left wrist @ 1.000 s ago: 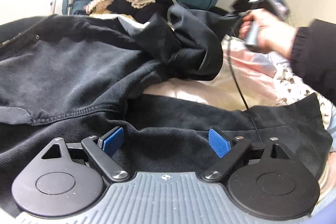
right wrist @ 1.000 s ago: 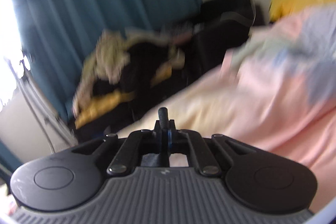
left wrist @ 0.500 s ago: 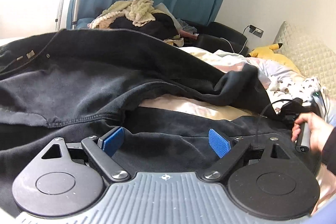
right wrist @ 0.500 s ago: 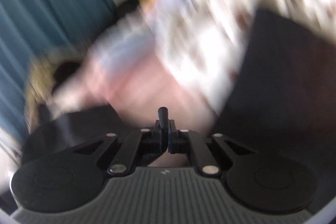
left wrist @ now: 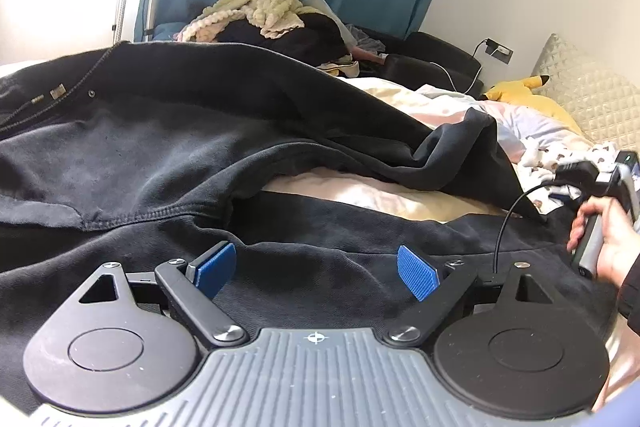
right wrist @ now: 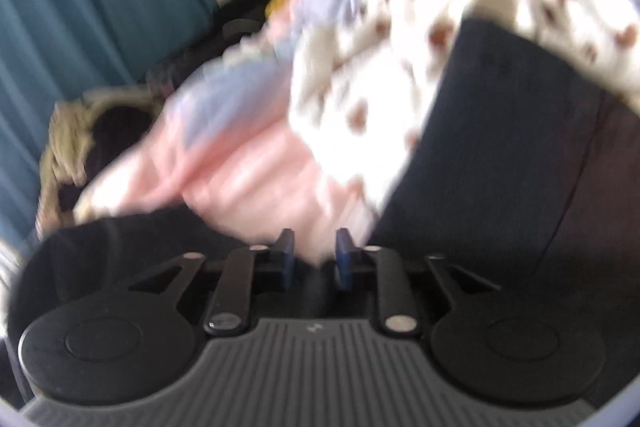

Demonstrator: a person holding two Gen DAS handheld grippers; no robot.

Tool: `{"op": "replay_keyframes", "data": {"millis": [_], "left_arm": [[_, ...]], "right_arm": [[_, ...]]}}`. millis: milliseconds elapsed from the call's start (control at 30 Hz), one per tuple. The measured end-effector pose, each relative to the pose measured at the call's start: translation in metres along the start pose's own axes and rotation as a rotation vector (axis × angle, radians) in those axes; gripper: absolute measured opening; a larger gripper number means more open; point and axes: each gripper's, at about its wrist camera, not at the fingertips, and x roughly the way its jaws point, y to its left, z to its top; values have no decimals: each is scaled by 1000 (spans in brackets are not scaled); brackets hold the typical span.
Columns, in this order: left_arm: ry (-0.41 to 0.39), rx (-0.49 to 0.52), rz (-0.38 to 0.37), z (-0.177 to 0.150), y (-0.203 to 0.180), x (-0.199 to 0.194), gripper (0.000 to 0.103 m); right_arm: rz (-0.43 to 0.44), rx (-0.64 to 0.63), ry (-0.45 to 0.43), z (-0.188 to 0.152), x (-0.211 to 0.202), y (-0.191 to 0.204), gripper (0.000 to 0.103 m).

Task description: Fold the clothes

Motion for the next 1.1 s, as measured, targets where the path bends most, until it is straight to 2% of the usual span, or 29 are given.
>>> {"op": "replay_keyframes", "data": {"millis": [67, 133, 200, 267, 300, 400, 567, 633, 700, 767, 833, 900, 933, 1100], "left_arm": [[-1, -15, -16, 1, 0, -1, 90], [1, -25, -40, 0, 1, 1, 90], [19, -36, -55, -1, 3, 6, 90], [50, -53, -43, -2, 7, 13, 90], [58, -61, -40, -2, 8, 16, 90], [63, -82, -42, -1, 10, 22, 90], [93, -87, -37, -7, 9, 29, 90], [99, -79, -36, -9, 9, 30, 90], [95, -74, -34, -9, 8, 31, 90], [93, -87, -35, -8, 10, 32, 90], [92, -98, -34, -8, 12, 32, 90], [90, -103, -32, -8, 13, 32, 90], [87, -102, -29, -8, 13, 31, 90], [79, -106, -23, -7, 13, 28, 90]], "right_arm": [[77, -7, -28, 4, -9, 16, 28], [201, -26, 2, 1, -11, 38, 31], [361, -12, 71, -9, -4, 60, 45], [537, 70, 170, -24, 12, 75, 54], [566, 106, 208, -32, 20, 81, 64], [506, 75, 218, -39, 34, 103, 79], [360, -98, 192, -42, 50, 135, 79], [300, -132, 193, -44, 59, 138, 69], [211, -108, 193, -45, 67, 127, 21], [167, -26, 206, -46, 73, 106, 9], [179, 69, 203, -45, 73, 89, 7], [220, 110, 166, -38, 67, 85, 7], [273, 123, 125, -33, 60, 87, 7], [655, 113, -101, 0, 3, 103, 7]]}}
